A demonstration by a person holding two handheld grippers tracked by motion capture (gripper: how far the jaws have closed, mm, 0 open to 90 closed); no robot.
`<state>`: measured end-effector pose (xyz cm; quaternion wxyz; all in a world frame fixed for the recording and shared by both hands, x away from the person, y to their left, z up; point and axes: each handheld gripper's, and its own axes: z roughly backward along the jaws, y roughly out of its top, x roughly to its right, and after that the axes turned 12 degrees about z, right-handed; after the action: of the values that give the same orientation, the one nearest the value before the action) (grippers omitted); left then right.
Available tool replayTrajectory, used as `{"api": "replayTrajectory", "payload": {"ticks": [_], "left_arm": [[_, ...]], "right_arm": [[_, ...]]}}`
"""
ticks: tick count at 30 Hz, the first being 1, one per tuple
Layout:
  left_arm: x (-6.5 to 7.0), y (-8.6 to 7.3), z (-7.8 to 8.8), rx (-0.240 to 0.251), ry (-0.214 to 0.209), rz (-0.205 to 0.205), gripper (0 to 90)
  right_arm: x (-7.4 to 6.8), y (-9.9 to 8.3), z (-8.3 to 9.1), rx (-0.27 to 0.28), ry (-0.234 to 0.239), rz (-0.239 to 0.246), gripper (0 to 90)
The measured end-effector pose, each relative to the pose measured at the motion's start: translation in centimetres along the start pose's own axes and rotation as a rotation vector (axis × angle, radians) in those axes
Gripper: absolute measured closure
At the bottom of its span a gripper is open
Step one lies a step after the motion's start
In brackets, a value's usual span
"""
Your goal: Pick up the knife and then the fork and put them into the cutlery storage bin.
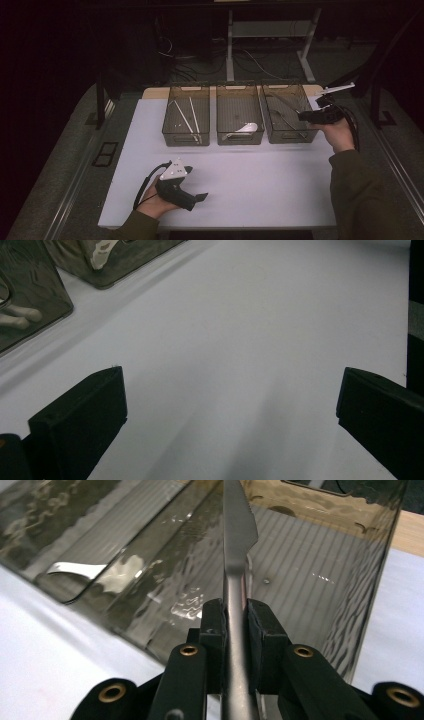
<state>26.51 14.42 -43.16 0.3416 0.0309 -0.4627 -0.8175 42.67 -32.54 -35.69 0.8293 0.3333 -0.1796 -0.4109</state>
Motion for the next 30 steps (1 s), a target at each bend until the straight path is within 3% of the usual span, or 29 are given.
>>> {"api": "replayTrajectory", "payload": {"ticks": [8, 17, 30], "left_arm": [[0.0, 0.0, -0.1, -0.005, -0.008, -0.001, 0.0], [0.0, -0.1, -0.1, -0.01, -0.014, 0.003, 0.0], [0.0, -0.1, -0.4, -0.031, -0.025, -0.002, 0.0]], "right_arm": [[0.9, 1.1, -2.5, -0.07, -0.017, -0.011, 78.7], [1.2, 1.1, -5.3, -0.132, -0.031, -0.022, 78.6], [1.5, 0.5, -6.5, -0.198, -0.031, -0.042, 78.0]]}}
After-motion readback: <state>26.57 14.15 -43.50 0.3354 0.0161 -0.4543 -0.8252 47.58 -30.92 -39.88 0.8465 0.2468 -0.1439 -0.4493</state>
